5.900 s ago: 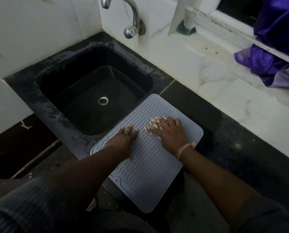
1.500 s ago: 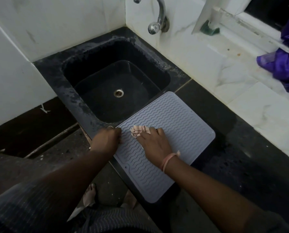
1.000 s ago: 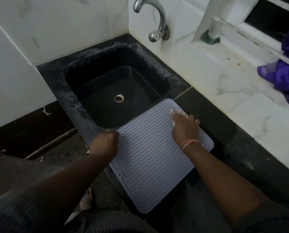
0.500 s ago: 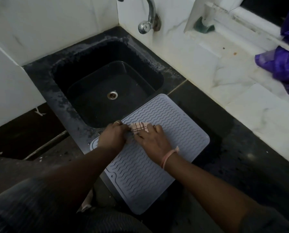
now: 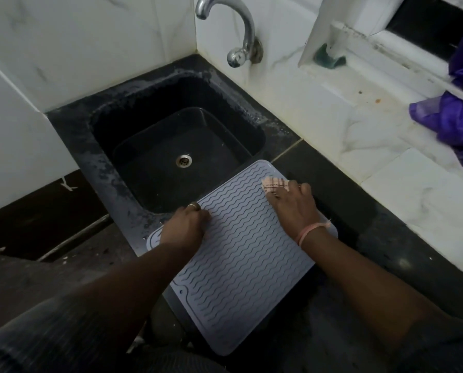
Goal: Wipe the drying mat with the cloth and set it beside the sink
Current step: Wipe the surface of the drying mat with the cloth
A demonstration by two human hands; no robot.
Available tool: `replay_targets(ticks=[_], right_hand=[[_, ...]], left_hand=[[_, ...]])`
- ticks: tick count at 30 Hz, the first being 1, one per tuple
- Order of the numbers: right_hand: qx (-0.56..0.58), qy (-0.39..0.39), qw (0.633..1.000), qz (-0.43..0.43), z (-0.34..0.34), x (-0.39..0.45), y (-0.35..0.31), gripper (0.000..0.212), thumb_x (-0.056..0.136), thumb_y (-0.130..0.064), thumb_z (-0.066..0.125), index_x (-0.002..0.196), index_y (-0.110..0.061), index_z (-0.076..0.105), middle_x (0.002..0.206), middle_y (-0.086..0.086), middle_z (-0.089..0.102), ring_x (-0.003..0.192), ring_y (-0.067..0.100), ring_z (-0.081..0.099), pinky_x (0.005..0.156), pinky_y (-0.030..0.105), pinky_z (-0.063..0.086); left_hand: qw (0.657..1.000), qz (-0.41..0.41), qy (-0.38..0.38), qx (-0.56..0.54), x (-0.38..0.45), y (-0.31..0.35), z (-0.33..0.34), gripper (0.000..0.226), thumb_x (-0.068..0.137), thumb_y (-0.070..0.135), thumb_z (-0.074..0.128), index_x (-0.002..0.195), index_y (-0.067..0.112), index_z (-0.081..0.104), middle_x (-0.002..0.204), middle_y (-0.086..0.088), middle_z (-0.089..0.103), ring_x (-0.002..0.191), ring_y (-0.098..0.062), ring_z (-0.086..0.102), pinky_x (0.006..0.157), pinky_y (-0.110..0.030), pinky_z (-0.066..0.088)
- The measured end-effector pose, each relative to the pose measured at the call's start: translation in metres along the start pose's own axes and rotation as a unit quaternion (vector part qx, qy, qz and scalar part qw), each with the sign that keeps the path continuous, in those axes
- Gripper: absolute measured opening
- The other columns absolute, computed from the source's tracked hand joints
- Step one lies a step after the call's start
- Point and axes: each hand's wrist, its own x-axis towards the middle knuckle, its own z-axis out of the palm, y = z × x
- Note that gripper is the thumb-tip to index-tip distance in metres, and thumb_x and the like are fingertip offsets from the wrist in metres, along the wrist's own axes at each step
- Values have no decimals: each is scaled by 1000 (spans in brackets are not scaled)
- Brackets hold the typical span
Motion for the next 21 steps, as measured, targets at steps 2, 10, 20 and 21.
replay_targets(ticks=[2,10,20,21], right_hand=[[-6,-6,999,52,2,4,16,35,100,-25,46,132,-25,60,121,6,66,108,33,53,90,45,36],[179,-68,949,250,4,26,16,31,100,-23,51,130,-20,58,125,11,64,115,38,55,93,49,45],[357,79,892,267,-29,75,11,44,93,-22,66,136,-20,53,134,11,55,121,38,49,94,50,45],[338,58,907,243,-27,81,7,47,93,-22,66,138,-22,52,135,11,53,123,38,47,95,50,44]], left_hand=[[1000,-2,-6,3,0,1,-1,42,94,27,69,134,31,60,129,1,55,114,-17,52,85,-32,52],[999,-4,-20,27,0,9,-8,43,95,27,66,136,29,55,132,-1,52,115,-18,51,88,-33,51],[987,21,-149,54,32,29,-23,94,92,21,69,163,38,8,169,-5,11,150,-34,23,116,-49,37],[985,19,-167,27,42,36,-27,96,91,17,69,163,37,10,170,-2,9,151,-34,20,118,-50,36]])
